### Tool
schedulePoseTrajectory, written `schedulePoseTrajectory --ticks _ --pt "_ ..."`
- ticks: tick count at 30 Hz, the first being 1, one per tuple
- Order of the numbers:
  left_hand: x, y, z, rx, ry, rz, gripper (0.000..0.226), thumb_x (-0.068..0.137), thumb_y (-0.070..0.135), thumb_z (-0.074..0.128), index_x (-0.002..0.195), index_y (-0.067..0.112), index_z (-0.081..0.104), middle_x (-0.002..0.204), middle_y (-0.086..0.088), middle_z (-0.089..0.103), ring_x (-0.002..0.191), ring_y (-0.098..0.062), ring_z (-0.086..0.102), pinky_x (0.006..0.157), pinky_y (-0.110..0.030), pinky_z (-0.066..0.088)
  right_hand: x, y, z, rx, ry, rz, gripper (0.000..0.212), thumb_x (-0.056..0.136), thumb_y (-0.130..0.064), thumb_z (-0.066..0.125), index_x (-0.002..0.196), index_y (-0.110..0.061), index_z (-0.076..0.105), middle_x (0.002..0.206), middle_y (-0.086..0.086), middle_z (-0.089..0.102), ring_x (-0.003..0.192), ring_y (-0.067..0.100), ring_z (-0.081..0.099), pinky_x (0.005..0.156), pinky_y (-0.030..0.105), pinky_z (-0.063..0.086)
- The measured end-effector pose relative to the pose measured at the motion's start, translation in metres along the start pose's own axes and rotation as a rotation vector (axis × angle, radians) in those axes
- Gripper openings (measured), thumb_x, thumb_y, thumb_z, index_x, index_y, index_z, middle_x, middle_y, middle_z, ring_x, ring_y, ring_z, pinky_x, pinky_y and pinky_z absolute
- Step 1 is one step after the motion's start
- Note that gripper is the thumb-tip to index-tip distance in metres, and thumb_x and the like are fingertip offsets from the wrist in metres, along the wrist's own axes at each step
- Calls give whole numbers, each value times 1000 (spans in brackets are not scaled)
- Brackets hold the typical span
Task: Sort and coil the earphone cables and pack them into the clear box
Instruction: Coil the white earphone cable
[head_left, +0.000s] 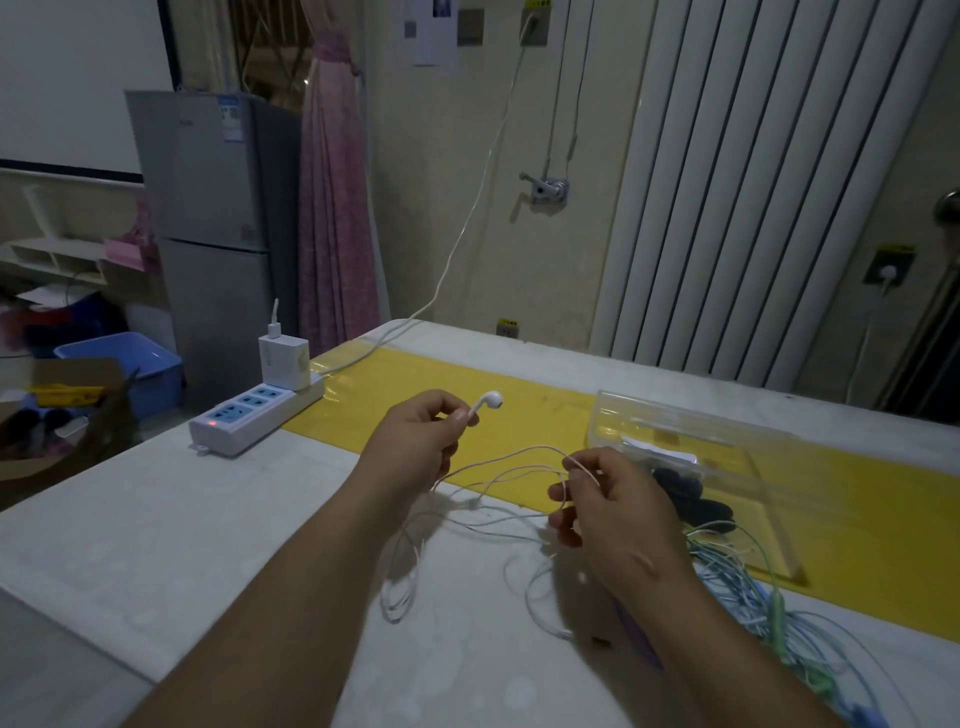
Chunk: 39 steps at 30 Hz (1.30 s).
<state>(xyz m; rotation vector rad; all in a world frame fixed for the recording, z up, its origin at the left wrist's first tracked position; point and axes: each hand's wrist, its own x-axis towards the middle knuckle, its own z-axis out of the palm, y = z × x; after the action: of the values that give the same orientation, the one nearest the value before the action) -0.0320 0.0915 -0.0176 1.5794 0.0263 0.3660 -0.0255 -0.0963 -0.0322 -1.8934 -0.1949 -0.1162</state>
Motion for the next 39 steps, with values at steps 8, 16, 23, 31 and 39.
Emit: schedulePoseTrajectory --ticks 8,16,23,31,39 --pt "-8 6 -5 47 -347 62 21 68 32 66 65 13 74 70 -7 66 65 -14 51 56 -22 36 -3 -11 -1 266 -26 94 22 97 -3 44 94 -5 65 88 13 65 64 22 62 67 47 59" --pt "-3 -13 10 507 -146 163 17 86 15 66 94 30 69 90 3 65 77 -6 56 73 -23 46 -4 -10 -2 291 -102 110 26 97 0 43 92 -7 68 81 12 67 66 19 58 59 33 52" --pt "-4 -16 17 756 -207 218 2 83 28 71 82 27 71 82 10 64 80 -7 55 68 -22 42 -5 -8 -2 214 -119 31 13 89 -4 60 94 -14 66 81 8 72 67 15 63 56 29 50" --pt "-2 -8 5 221 -118 95 43 80 -16 49 90 22 67 103 2 68 90 -11 60 72 -23 48 -6 -8 -5 188 -124 46 32 81 6 62 92 -24 67 84 3 72 68 11 60 56 29 44" --pt "5 -23 6 436 -61 -23 44 93 -7 40 105 25 67 103 0 69 96 -13 60 83 -29 50 -4 -5 -6 135 -121 -9 25 83 -3 67 89 -27 63 88 10 71 72 16 59 55 32 44"
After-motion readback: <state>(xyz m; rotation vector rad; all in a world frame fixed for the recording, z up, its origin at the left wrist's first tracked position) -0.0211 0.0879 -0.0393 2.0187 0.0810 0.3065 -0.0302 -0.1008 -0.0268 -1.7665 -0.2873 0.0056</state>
